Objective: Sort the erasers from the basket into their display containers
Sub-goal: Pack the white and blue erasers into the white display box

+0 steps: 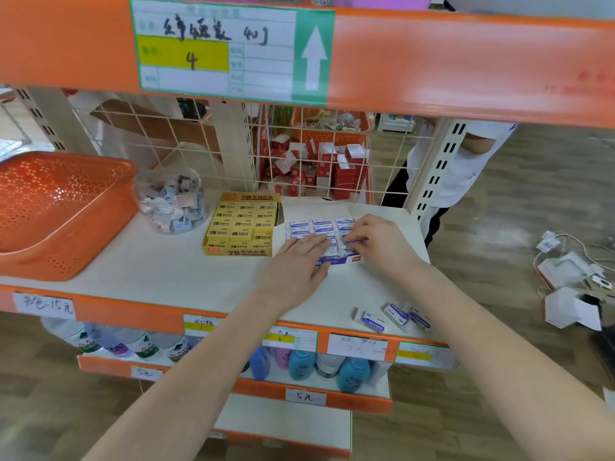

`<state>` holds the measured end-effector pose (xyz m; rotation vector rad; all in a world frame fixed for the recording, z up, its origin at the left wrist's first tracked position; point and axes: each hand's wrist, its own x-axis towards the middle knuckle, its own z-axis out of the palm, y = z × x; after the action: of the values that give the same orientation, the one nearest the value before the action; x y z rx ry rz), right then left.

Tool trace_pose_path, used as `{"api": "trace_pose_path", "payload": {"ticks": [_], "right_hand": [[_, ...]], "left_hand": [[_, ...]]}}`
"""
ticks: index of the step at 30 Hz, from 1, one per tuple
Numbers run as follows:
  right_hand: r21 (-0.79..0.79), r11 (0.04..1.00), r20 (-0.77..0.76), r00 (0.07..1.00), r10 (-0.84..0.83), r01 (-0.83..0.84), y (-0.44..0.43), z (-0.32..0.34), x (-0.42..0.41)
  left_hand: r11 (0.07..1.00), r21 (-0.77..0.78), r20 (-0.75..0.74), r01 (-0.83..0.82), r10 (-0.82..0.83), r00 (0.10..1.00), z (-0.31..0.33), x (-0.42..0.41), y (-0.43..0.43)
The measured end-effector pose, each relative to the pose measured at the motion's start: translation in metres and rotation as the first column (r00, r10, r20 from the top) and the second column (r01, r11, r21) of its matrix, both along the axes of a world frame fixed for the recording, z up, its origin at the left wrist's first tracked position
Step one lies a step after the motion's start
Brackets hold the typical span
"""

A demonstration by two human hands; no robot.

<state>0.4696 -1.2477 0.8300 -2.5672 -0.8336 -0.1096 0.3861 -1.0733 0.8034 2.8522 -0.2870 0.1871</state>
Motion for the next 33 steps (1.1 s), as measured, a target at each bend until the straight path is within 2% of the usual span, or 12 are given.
{"api": "trace_pose_path", "payload": {"ticks": [3, 12, 14, 16, 17, 19, 21, 23, 26, 30, 33], "right_hand": [[0.060, 0.998, -0.015, 1.000, -0.028, 0.028, 0.001, 0.000, -0.003], [-0.032, 0.999, 0.010, 1.000, 0.029, -0.029, -0.007, 0.004, -0.014], [0.008, 1.000, 0.018, 1.000, 0.012, -0.012, -0.017, 0.007, -0.020], [0.058, 0.998, 0.012, 1.000, -0.021, 0.021, -0.031, 0.011, -0.026], [0.068, 0.997, 0.003, 0.999, -0.036, 0.036, -0.039, 0.012, -0.029], [0.085, 0.994, -0.043, 0.997, -0.064, 0.067, -0.055, 0.016, -0.033], [0.104, 0.991, -0.096, 0.993, -0.074, 0.084, -0.070, 0.022, -0.041], [0.069, 0.995, -0.185, 0.981, -0.058, 0.072, -0.083, 0.029, -0.050], [-0.051, 0.999, -0.319, 0.947, -0.030, 0.015, -0.094, 0.034, -0.065], [-0.226, 0.974, -0.240, 0.970, -0.030, -0.026, -0.090, 0.019, -0.078], [-0.240, 0.971, -0.180, 0.982, -0.050, 0.005, -0.082, 0.009, -0.081]], "left_hand": [[1.000, -0.030, -0.017, 0.001, -0.002, 1.000, 0.000, 0.002, 0.001], [0.999, -0.030, -0.113, 0.033, -0.036, 0.993, 0.010, 0.001, -0.001], [0.994, -0.100, -0.031, 0.051, -0.054, 0.998, 0.011, -0.005, -0.007], [0.967, -0.238, 0.069, 0.091, -0.077, 0.995, 0.015, -0.013, -0.017], [0.945, -0.307, 0.069, 0.114, -0.098, 0.993, 0.018, -0.016, -0.023], [0.897, -0.407, -0.035, 0.173, -0.204, 0.978, 0.024, -0.021, -0.035], [0.903, -0.357, -0.198, 0.237, -0.322, 0.926, 0.026, -0.022, -0.045], [0.924, -0.248, -0.292, 0.293, -0.359, 0.886, 0.023, -0.022, -0.052], [0.930, -0.243, -0.279, 0.277, -0.340, 0.898, 0.018, -0.019, -0.056], [0.944, -0.247, -0.245, 0.220, -0.281, 0.928, 0.016, -0.012, -0.058], [0.942, -0.269, -0.234, 0.201, -0.266, 0.935, 0.014, -0.013, -0.057]]}}
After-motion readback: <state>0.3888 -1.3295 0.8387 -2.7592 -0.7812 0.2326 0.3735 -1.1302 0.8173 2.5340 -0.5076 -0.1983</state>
